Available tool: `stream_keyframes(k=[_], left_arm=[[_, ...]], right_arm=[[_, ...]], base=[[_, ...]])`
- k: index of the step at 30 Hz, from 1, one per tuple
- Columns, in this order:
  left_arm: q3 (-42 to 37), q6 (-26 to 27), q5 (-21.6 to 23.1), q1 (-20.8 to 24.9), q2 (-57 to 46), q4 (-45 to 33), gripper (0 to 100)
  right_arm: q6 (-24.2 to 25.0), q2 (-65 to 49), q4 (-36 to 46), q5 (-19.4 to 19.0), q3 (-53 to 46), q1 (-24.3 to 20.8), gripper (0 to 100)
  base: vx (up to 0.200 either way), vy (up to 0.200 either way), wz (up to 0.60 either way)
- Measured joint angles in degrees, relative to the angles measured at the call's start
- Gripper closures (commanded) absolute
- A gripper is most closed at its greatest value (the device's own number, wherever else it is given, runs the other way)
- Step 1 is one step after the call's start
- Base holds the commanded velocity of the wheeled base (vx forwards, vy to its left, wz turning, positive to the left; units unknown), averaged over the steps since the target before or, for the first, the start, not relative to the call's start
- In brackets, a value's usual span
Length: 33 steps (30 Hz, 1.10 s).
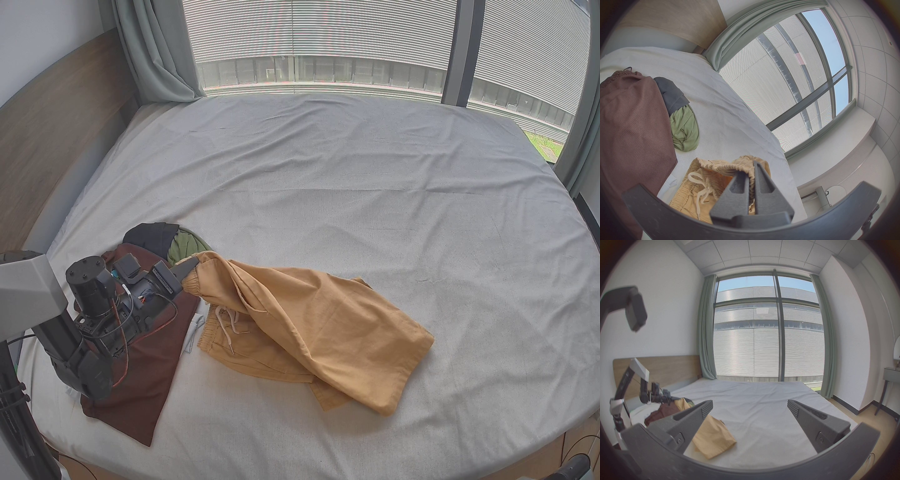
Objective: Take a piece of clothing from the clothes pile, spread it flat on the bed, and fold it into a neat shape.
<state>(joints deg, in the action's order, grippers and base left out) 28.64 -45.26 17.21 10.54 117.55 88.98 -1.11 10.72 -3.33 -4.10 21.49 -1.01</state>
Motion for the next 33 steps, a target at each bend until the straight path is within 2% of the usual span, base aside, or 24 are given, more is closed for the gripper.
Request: stream_keyframes(k=[4,7,12,17,27,33], left_arm=[[0.07,0.09,0.0,0.09,0.0,0.0,100],[0.11,0.13,0.02,0.06,0.0,0.0,100],[0.2,0.29,0.02,0.0,-0.02,-0.02,100],[0.22,1.63,0.02,-0.13,-0.09,-0.02,100],[-0.02,3.61,0.33,-0.27,-0.22,0.0,100],[0.09,4.02,0.52,-0.62,-0.27,0.0,100]], right_arm=[[2.55,6.91,0.71,-1.48,6.7,-2.15,0],[4.88,12.63,1.19,-3.58,8.28,-3.86,0],[8.41,22.91,1.34,-10.15,8.57,-6.12,0],[9.75,31.82,0.33,-16.29,8.52,-7.19,0],[10.47,47.85,-11.51,-24.55,7.89,-7.89,0],[11.31,54.16,-15.19,-26.26,5.85,-9.9,0]], base=[[0.0,0.0,0.0],[0.0,0.0,0.0],[0.0,0.0,0.0],[0.0,0.0,0.0],[0.0,0.0,0.0],[0.0,0.0,0.0]])
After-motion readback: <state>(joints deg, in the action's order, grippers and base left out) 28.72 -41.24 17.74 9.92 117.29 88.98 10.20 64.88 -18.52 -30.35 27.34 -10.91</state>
